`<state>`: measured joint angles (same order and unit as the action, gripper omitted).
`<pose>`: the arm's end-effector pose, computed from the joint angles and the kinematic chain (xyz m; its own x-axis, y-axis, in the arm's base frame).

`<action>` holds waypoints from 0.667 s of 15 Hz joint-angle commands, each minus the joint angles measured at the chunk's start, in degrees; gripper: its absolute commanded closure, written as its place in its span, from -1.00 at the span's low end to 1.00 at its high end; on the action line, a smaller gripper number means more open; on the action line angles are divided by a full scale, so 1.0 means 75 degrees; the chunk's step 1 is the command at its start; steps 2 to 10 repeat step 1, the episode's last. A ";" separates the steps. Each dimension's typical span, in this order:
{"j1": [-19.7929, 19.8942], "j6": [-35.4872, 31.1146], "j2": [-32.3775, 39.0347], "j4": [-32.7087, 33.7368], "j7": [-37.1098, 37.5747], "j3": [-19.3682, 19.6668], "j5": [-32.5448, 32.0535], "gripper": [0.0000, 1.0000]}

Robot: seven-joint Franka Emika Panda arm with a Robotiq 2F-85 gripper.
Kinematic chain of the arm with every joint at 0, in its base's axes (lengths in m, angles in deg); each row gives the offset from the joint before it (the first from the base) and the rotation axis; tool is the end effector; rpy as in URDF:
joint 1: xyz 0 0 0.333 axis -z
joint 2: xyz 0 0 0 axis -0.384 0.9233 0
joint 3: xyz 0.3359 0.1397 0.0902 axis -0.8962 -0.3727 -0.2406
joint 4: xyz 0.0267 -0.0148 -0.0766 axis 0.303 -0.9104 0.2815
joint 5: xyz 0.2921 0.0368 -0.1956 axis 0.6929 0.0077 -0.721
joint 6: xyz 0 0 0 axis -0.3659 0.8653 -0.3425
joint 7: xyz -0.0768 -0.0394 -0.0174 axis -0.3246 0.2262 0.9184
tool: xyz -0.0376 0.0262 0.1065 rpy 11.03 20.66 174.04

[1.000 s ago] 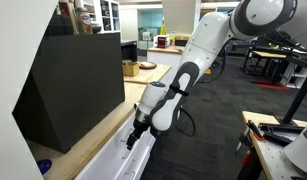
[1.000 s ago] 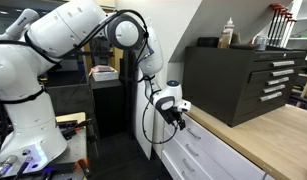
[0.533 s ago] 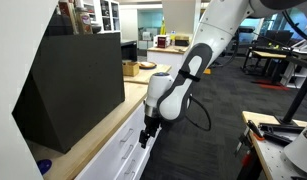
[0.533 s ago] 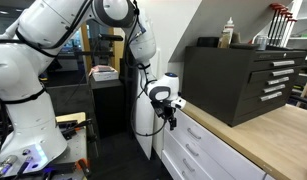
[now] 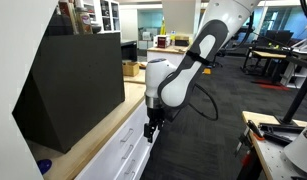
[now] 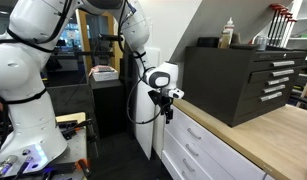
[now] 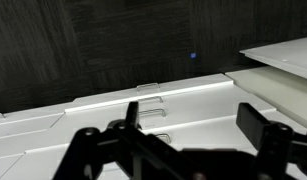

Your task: Close the top drawer

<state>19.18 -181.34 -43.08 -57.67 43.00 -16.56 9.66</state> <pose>0.5852 0.0300 0.2137 0.9836 -0.1803 -0.0102 -0.1805 -0.9832 -0.0266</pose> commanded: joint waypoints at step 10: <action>-0.0041 0.0047 -0.0029 -0.0008 0.0017 0.0042 0.0004 -1.00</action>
